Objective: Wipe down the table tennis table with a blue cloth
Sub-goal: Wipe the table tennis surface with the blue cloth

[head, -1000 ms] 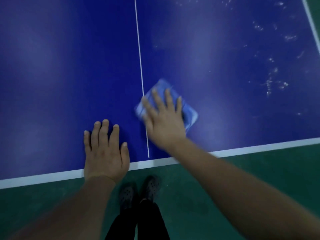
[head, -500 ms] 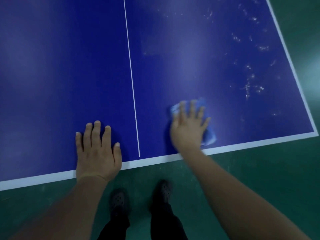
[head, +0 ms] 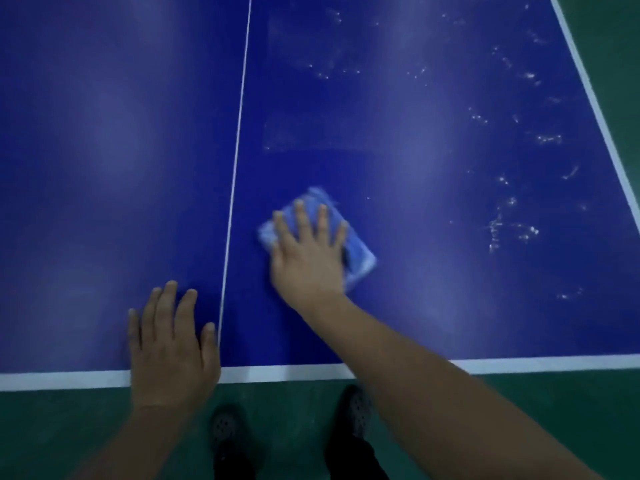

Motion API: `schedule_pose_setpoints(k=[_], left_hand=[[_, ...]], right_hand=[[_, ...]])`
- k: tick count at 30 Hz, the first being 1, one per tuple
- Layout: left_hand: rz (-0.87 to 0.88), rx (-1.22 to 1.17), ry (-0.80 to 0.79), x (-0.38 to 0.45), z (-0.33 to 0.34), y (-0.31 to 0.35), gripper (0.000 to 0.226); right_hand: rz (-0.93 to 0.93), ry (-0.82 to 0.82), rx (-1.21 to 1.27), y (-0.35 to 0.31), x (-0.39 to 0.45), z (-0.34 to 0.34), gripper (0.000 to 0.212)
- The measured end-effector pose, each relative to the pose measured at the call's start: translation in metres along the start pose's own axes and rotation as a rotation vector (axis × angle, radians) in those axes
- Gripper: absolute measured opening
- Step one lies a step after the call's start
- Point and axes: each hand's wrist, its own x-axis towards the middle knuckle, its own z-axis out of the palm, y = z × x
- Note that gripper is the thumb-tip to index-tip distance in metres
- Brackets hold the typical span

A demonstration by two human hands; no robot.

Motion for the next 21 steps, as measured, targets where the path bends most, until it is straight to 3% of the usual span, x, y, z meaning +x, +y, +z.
schedule_pose_setpoints(k=[2, 4, 8, 10, 13, 14, 16, 19, 21], left_hand=[[0.029, -0.066, 0.019, -0.009, 0.01, 0.046, 0.058], [0.083, -0.121, -0.004, -0.017, 0.023, 0.093, 0.056], [0.185, -0.143, -0.141, -0.027, 0.044, 0.155, 0.057], [0.231, -0.075, -0.191, -0.027, 0.052, 0.163, 0.058], [0.233, -0.021, -0.21, -0.028, 0.056, 0.161, 0.058], [0.231, -0.019, -0.215, -0.028, 0.055, 0.161, 0.057], [0.224, -0.014, -0.218, -0.027, 0.054, 0.163, 0.058], [0.207, 0.0, -0.222, -0.027, 0.053, 0.167, 0.059], [0.209, -0.005, -0.213, -0.027, 0.054, 0.168, 0.059]], right_hand=[[-0.135, -0.045, 0.047, 0.0, 0.031, -0.003, 0.055], [-0.119, -0.022, 0.032, 0.049, 0.051, -0.012, 0.053], [0.355, 0.06, -0.181, 0.258, 0.043, -0.06, 0.052], [0.719, 0.053, -0.083, 0.355, 0.016, -0.092, 0.054], [1.008, 0.097, 0.041, 0.387, -0.004, -0.105, 0.058], [0.989, 0.122, 0.028, 0.372, -0.002, -0.099, 0.056], [0.763, 0.147, -0.033, 0.316, 0.001, -0.078, 0.054], [0.131, 0.083, -0.067, 0.21, -0.021, -0.04, 0.052], [-0.19, -0.024, -0.051, 0.191, -0.046, -0.035, 0.051]])
